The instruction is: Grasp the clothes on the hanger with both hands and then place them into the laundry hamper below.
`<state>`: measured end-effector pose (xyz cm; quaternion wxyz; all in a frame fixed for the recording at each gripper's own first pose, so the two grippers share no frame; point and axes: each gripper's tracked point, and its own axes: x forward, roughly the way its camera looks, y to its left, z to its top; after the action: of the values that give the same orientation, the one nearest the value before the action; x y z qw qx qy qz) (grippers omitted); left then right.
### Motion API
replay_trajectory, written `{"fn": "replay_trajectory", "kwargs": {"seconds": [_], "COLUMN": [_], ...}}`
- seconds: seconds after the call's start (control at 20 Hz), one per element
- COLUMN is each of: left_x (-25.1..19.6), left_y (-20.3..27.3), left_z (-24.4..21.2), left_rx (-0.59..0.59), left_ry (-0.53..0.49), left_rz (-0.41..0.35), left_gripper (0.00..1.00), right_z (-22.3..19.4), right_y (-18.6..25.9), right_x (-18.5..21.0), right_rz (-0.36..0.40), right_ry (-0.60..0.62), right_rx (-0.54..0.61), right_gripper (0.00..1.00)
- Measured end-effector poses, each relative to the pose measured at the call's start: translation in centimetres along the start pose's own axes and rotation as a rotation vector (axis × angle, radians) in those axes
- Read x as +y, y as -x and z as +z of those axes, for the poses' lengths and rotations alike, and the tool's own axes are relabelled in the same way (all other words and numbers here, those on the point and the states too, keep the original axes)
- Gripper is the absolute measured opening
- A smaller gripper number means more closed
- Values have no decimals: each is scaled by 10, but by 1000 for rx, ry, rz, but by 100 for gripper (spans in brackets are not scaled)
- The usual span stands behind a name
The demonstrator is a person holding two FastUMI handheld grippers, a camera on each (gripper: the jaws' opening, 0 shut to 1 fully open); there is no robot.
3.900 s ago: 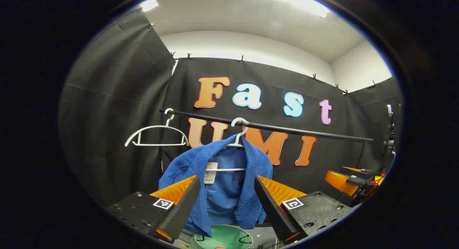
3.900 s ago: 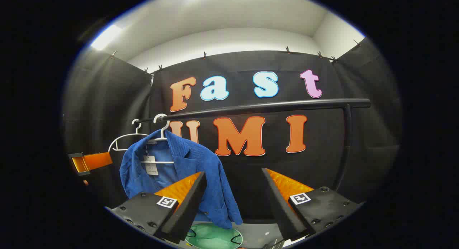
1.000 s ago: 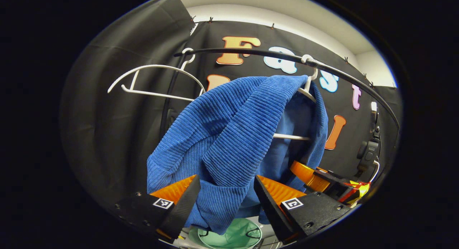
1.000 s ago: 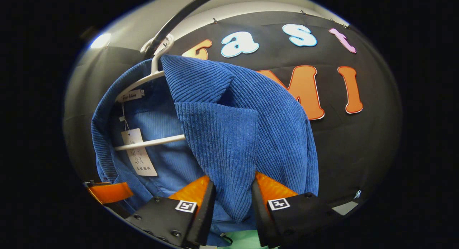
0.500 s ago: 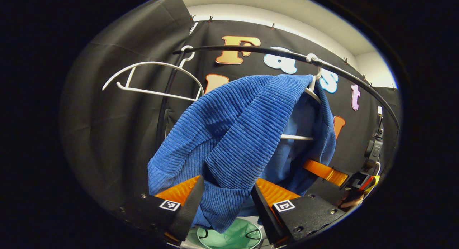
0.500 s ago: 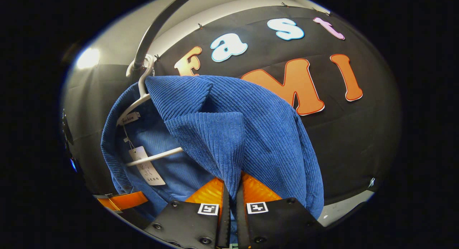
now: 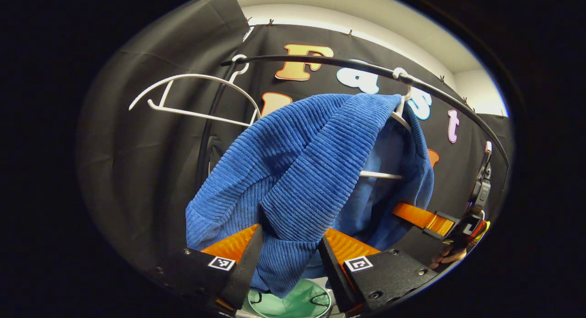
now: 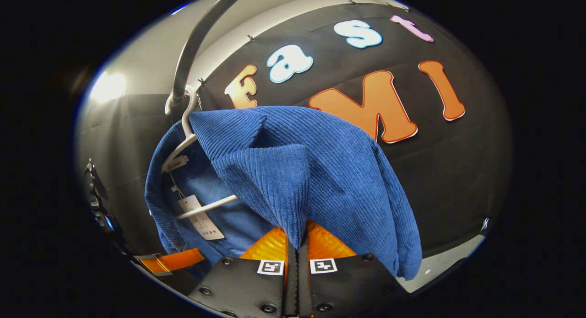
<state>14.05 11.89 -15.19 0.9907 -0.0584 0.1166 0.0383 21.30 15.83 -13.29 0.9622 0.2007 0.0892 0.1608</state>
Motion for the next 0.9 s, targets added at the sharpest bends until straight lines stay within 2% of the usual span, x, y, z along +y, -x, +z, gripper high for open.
{"fn": "replay_trajectory", "kwargs": {"seconds": [0.1,0.4,0.6,0.9], "left_x": [-8,-3,-3,8], "left_y": [-1,11,26,54], "left_z": [0,2,6,35], "left_rx": [-3,14,29,-7], "left_ry": [5,53,32,58], "left_rz": [-35,-5,-19,-14], "left_gripper": [70,10,5,5], "right_z": [2,15,25,51], "right_y": [4,17,28,48], "right_x": [0,0,-1,-8], "right_rz": [25,77,99,158], "right_ry": [-55,-137,-163,-299], "right_rx": [-4,-33,-44,-64], "right_gripper": [7,7,7,7]}}
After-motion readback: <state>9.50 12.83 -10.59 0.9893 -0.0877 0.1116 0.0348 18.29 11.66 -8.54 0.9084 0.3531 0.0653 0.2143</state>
